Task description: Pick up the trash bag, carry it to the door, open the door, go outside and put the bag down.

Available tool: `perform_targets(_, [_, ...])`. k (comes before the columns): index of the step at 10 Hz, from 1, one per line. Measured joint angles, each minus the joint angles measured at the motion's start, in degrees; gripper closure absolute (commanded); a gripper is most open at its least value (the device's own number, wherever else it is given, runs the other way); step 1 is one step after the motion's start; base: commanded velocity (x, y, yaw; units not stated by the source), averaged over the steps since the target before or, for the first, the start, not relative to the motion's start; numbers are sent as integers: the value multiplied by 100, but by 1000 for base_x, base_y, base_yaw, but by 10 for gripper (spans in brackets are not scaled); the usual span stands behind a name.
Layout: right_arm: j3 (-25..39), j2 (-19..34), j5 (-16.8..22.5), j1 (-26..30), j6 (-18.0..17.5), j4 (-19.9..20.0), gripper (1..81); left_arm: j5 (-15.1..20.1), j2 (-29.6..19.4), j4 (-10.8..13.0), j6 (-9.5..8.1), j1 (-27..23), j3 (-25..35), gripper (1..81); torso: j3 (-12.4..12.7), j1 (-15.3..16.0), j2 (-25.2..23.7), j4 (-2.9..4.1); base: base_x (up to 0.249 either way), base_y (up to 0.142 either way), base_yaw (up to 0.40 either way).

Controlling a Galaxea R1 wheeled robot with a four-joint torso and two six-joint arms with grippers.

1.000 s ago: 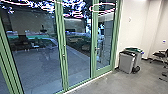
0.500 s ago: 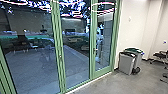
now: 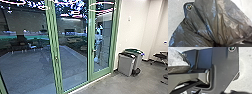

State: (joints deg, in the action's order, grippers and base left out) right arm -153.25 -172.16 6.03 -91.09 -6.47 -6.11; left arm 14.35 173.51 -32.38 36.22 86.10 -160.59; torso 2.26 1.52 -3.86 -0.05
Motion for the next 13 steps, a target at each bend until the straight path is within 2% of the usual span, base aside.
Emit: perform_targets(13, [-23, 0, 2, 13, 0, -20, 10, -2, 11, -2, 2, 0, -2, 811, 0, 0, 0, 0, 145, -110, 0])
